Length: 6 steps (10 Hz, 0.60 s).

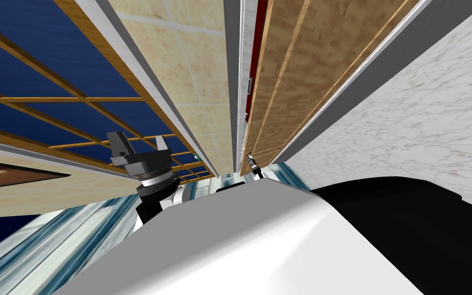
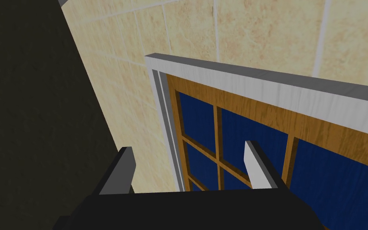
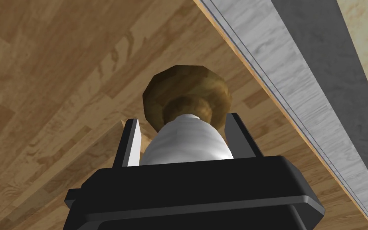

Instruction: Pull the door open

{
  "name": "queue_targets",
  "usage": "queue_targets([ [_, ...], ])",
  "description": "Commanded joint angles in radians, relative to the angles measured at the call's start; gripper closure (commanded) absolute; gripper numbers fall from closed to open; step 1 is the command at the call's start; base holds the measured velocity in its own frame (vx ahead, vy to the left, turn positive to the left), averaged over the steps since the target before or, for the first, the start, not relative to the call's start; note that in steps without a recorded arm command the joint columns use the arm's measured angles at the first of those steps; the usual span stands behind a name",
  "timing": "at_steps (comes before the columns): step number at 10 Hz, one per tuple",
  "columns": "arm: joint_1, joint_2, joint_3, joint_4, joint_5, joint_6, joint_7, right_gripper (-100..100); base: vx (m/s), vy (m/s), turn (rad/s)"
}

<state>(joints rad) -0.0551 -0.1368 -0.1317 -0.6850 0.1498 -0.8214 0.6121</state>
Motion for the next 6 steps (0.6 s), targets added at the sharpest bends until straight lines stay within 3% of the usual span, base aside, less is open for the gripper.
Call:
queue_targets([
  [1, 0.001, 0.01, 0.014, 0.004, -0.001, -0.001, -0.028, 100, -0.032, 0.003, 0.035],
  [6, -0.005, 0.0, 0.026, 0.016, -0.037, -0.003, -0.149, 100, -0.031, -0.006, 0.061],
])
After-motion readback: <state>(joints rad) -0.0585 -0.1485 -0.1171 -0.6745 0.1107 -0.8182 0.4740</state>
